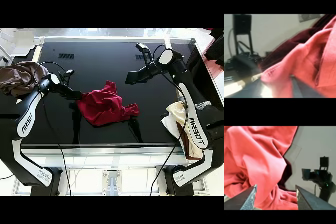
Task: Fold the shirts.
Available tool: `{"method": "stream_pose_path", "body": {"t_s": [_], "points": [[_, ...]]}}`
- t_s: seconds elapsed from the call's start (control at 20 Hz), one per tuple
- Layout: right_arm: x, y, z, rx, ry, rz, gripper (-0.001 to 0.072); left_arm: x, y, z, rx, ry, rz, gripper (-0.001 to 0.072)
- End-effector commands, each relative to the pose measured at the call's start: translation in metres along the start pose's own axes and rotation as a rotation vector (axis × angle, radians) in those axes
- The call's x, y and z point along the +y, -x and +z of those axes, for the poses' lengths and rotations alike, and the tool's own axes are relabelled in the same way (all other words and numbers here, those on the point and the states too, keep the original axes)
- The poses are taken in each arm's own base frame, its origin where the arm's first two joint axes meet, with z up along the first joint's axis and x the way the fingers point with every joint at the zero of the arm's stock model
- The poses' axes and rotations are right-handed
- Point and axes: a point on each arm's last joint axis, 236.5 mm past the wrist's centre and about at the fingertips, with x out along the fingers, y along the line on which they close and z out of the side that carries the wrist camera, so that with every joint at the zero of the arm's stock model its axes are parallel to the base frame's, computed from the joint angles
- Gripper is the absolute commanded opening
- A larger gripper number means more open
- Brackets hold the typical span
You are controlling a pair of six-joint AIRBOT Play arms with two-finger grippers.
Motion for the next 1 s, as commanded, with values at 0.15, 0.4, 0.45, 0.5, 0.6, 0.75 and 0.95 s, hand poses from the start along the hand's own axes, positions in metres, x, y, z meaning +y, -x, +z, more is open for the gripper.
{"method": "stream_pose_path", "body": {"t_s": [0.15, 0.4, 0.45, 0.5, 0.6, 0.75, 0.95], "points": [[0.009, -0.015, -0.008, 0.046, 0.039, 0.016, 0.0552, 0.000, 0.015, 0.019, -0.065, 0.002, -0.018, 0.0020], [0.035, -0.100, -0.023, 0.112, 0.330, -0.081, 0.0551, 0.001, 0.043, 0.028, -0.106, 0.000, -0.011, 0.0020], [0.035, -0.114, -0.023, 0.112, 0.393, -0.131, 0.0551, -0.001, 0.043, 0.025, -0.095, 0.000, -0.017, 0.0020], [0.037, -0.126, -0.023, 0.110, 0.449, -0.170, 0.0551, -0.001, 0.043, 0.022, -0.084, 0.000, -0.022, 0.0020], [0.039, -0.140, -0.019, 0.100, 0.482, -0.193, 0.0551, -0.005, 0.042, 0.023, -0.084, 0.002, -0.033, 0.0020], [0.040, -0.148, -0.017, 0.099, 0.450, -0.184, 0.0551, -0.008, 0.043, 0.024, -0.090, 0.010, -0.047, 0.0020], [0.058, -0.151, -0.051, 0.230, 0.389, -0.075, 0.0574, -0.008, 0.043, 0.024, -0.091, 0.010, -0.047, 0.0020]]}}
